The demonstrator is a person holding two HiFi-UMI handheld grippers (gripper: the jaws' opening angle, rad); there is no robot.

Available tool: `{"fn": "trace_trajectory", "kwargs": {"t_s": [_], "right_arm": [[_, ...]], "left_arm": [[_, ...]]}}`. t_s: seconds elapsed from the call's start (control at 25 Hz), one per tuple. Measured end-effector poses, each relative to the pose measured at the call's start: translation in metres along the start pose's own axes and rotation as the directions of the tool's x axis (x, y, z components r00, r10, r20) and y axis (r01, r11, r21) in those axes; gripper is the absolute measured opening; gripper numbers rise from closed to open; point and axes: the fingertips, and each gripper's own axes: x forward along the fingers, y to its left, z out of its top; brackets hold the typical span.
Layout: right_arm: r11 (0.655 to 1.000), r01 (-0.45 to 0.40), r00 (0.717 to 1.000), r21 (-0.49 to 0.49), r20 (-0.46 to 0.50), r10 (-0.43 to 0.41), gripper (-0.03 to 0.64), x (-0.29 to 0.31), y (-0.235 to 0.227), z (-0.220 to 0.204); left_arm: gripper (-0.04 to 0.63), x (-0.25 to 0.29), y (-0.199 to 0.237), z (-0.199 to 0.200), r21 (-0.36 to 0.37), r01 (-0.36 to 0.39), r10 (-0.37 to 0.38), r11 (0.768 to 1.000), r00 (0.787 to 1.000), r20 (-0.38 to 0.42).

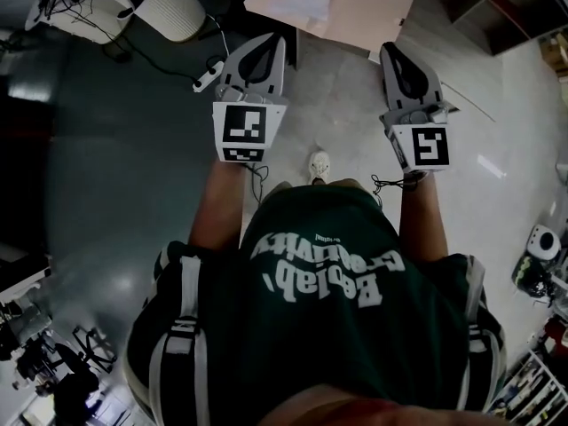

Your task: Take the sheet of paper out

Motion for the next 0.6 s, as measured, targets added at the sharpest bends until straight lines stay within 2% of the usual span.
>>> {"fn": "trace_trajectory", "kwargs": {"t_s": [0.2,0.6], "right_arm": [[0.999,-0.051,0.999,-0.007,-0.007,0.051,0.037,0.038,-0.027,-0.022],[0.996,-0.087,0.996,-0.005,-0.026,0.087,0.037,0.083,-0.07,-0.05]], "left_arm": [[0.018,0.051,0.006,-0.006,0.002,-0.014,0.014,1.0,1.0,-0.021],[0.018,0.115,0.015,-0.009,0.01,-0.036,0.037,0.999,0.999,-0.04]]}}
